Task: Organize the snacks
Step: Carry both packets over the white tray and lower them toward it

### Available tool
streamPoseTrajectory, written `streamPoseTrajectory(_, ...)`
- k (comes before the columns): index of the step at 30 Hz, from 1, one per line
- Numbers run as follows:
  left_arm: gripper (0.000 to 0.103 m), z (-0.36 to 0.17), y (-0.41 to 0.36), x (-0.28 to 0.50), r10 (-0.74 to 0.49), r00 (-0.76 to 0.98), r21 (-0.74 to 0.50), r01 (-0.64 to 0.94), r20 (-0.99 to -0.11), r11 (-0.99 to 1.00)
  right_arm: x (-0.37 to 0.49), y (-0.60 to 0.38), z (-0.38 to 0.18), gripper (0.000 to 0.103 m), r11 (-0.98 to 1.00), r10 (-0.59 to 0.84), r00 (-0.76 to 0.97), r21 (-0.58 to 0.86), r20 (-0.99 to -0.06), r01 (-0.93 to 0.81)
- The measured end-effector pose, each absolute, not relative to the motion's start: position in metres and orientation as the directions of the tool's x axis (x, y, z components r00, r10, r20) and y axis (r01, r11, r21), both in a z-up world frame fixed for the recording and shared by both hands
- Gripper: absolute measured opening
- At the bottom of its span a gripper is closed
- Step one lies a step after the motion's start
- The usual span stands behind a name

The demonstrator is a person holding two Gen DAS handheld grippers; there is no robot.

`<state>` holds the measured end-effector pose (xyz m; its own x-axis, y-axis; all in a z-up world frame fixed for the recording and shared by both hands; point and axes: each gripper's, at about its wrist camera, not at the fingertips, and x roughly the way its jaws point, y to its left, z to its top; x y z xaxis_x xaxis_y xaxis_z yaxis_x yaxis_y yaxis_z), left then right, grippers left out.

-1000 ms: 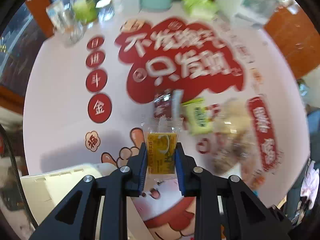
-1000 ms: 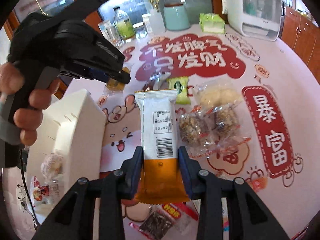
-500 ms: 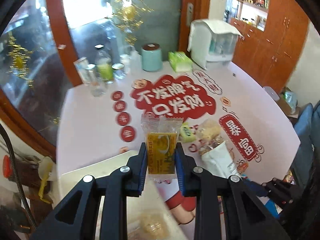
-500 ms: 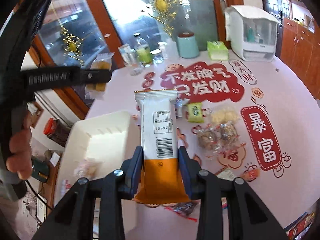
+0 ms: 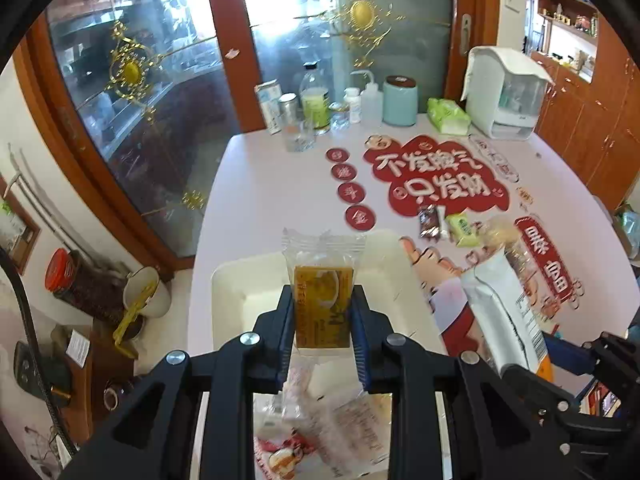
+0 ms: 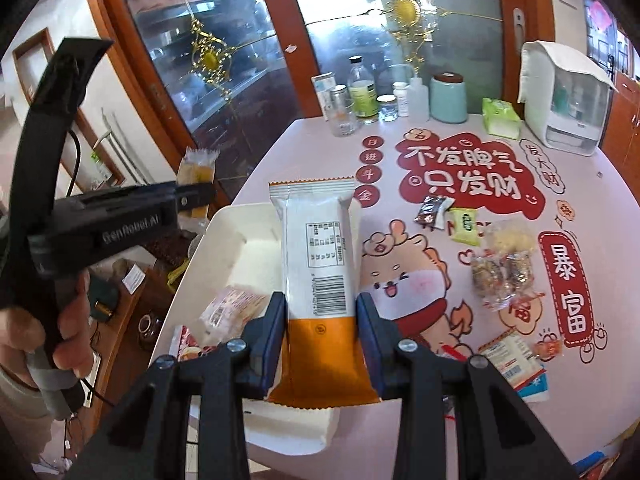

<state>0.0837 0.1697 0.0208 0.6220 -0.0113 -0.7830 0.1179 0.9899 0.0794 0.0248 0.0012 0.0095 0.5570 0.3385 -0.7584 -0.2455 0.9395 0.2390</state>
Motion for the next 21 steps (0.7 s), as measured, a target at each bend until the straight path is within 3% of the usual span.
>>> streamPoseTrajectory(17,0.024,-0.006,0.184,0.064,-0.01,0.584,0.08,0.128,-0.812,0.989,0.014,0.056,-0.008,0.037,0.926,0.341,0.457,0.208,-0.821,-0.316)
streamPoseTrajectory(20,0.027,-0.012,0.183,0.066,-0.013,0.555,0.074,0.133,-0.832,0.988,0.014,0.058,-0.01,0.038,0.927,0.335,0.448,0.206,-0.829,-0.312)
streamPoseTrajectory(21,0.032,-0.014,0.183,0.066,-0.013,0.549,0.073,0.134,-0.836,0.988,0.014,0.058,-0.01,0.039,0.928,0.334,0.446,0.208,-0.83,-0.309)
